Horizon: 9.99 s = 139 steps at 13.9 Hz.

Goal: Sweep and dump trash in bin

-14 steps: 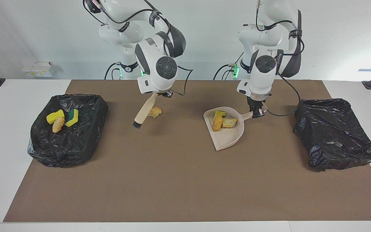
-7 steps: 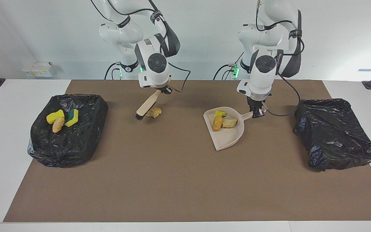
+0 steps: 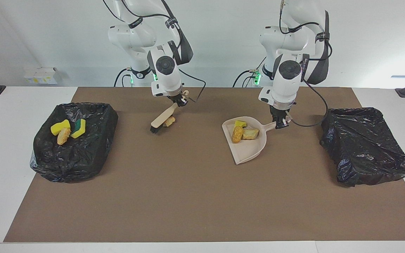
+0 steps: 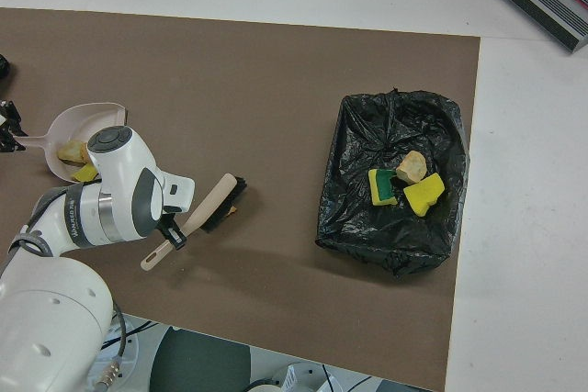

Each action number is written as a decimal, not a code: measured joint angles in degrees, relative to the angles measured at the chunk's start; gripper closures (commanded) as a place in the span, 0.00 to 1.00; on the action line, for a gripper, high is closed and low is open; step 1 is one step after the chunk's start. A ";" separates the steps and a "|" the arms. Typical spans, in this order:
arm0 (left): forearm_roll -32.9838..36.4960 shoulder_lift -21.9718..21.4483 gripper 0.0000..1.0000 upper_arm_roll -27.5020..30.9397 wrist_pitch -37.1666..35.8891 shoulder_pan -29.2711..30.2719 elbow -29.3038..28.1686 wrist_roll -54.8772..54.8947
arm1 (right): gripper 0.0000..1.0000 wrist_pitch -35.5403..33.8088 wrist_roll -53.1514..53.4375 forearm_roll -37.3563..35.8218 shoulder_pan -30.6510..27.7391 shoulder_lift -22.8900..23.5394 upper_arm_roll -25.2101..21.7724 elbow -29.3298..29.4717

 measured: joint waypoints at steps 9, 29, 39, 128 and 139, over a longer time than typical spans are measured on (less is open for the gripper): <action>0.00 0.00 1.00 0.00 0.01 0.00 -0.02 -0.01 | 1.00 -3.61 -3.95 0.01 1.04 12.46 -0.07 17.71; -0.04 0.00 1.00 0.04 0.67 0.04 -1.03 -0.70 | 1.00 -8.79 -18.84 -4.81 -1.39 15.79 -0.18 17.34; -0.04 -0.60 1.00 0.31 3.30 0.16 -3.40 -1.34 | 1.00 -1.99 -17.37 -2.27 8.69 22.85 0.09 24.98; 1.66 1.54 1.00 -1.53 -37.44 20.02 38.67 -25.57 | 0.00 -28.90 -53.54 -24.45 -17.73 8.59 -10.58 48.98; -5.44 3.17 1.00 -1.82 -25.99 -2.69 32.49 -64.22 | 0.00 -32.99 -50.88 -17.95 5.54 3.34 -36.97 49.92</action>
